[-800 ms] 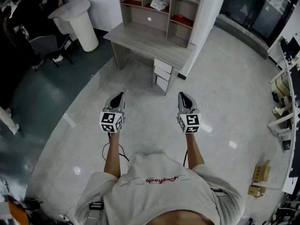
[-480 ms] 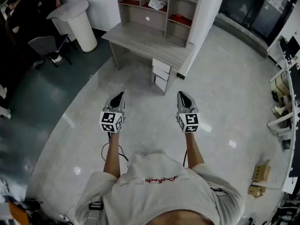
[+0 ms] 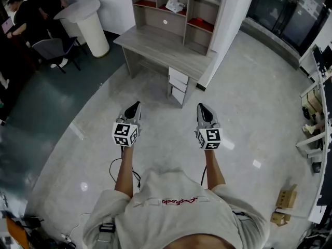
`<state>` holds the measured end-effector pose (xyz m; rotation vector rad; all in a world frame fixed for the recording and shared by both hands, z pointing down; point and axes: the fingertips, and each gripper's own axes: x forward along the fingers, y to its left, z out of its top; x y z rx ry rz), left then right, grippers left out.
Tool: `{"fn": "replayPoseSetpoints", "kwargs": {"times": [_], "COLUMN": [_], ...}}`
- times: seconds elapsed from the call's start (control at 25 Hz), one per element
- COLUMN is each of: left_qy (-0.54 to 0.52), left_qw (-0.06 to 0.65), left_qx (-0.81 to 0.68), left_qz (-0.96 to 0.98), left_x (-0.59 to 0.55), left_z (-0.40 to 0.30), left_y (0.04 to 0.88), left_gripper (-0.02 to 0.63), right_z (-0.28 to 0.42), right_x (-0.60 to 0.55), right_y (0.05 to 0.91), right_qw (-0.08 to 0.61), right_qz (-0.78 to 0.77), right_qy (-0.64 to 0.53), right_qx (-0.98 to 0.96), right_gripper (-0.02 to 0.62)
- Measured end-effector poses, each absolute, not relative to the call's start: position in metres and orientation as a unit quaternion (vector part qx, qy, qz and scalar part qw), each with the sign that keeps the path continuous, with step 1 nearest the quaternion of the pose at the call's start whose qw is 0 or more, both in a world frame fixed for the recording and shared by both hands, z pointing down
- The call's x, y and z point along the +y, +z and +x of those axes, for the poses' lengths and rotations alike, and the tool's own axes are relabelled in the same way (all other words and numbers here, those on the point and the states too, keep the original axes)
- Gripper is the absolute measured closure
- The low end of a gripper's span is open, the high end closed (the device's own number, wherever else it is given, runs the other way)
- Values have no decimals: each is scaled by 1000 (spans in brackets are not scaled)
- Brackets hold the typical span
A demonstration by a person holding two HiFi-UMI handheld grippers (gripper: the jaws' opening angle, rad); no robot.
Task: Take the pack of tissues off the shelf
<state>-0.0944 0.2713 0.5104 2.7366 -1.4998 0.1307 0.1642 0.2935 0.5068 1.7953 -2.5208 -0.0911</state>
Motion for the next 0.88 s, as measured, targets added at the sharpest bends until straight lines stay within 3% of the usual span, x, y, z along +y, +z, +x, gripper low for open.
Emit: {"fn": "replayPoseSetpoints", "kwargs": {"times": [0.88], "left_qy": [49], "left_qw": [24], "left_qx": [-484], "left_qz": [873], "left_x": [162], "left_z": [-67], "left_y": [538], "left_gripper": [607], "right_z": [184], "right_x": [176], "right_y": [535], "right_qw": [32], "right_qz": [566], "right_qy": [-8], "right_qx": [-824], "right_gripper": [589]}}
